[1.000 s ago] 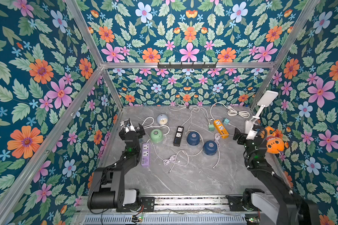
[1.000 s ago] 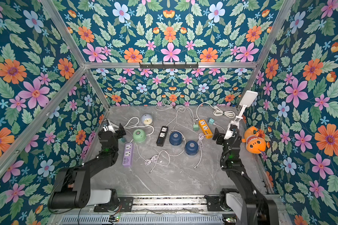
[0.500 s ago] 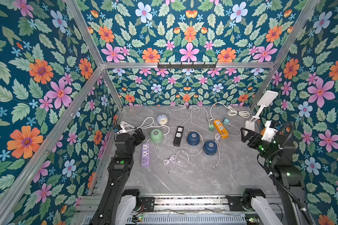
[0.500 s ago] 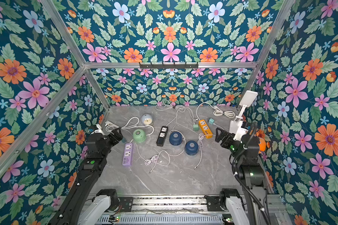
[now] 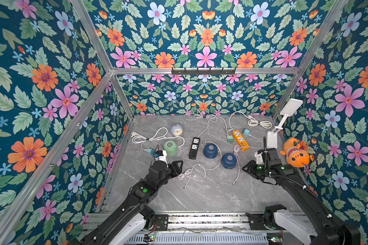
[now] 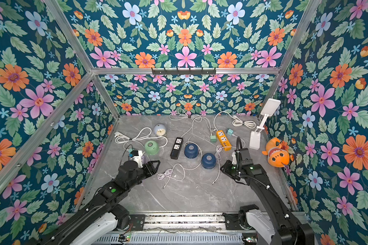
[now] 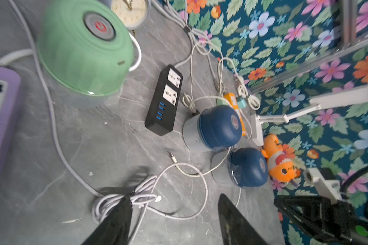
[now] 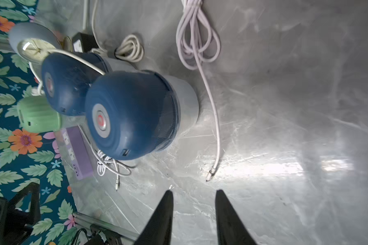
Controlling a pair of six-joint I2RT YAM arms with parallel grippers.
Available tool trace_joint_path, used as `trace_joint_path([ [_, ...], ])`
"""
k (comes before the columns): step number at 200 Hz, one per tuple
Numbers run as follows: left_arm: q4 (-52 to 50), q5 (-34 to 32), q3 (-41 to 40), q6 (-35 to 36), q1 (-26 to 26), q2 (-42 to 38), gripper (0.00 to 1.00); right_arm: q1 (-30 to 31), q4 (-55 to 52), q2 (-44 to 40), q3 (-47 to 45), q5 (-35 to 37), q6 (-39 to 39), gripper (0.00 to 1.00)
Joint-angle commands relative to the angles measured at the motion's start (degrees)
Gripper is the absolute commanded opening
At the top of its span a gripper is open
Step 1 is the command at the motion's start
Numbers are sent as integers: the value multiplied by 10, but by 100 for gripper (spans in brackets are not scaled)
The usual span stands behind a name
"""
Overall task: Charge the cordless meat grinders
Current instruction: Pick up the cordless meat grinder at the center of the board.
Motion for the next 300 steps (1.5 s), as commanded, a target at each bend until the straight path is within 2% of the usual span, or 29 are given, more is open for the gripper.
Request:
trace_joint_path([
  [1, 64, -62, 16, -15, -53, 60, 62, 21, 53, 28, -12, 25, 41, 35],
  [23, 111, -80, 37, -13, -101, 124, 61, 27, 90, 46, -30, 29, 61, 51],
  [32, 129, -84, 45, -13, -114, 144, 61, 28, 100, 52, -34, 29, 62, 54],
  [67, 170, -102, 65, -15, -152, 203, 62, 29, 99, 80, -30, 44, 45, 56],
  [91, 173, -98, 83, -12, -161, 229, 62, 32, 91, 77, -14, 19, 19, 61],
  [131, 166, -122, 81, -14, -165, 221, 64, 91, 7, 61, 37, 33, -47, 81],
  [161, 143, -154, 76, -11, -165, 191, 67, 165, -58, 93, 99, 104, -53, 93],
  [166, 139, -157, 75, -10, -165, 186, 68, 171, -68, 103, 110, 116, -53, 99],
  [202, 125, -165, 69, -12, -165, 166, 69, 175, -92, 173, 180, 164, -68, 99],
  [241, 122, -166, 61, -16, -165, 163, 70, 175, -97, 269, 251, 156, -95, 99],
  [300, 120, -172, 67, -12, -165, 169, 70, 175, -102, 340, 305, 167, -121, 99],
])
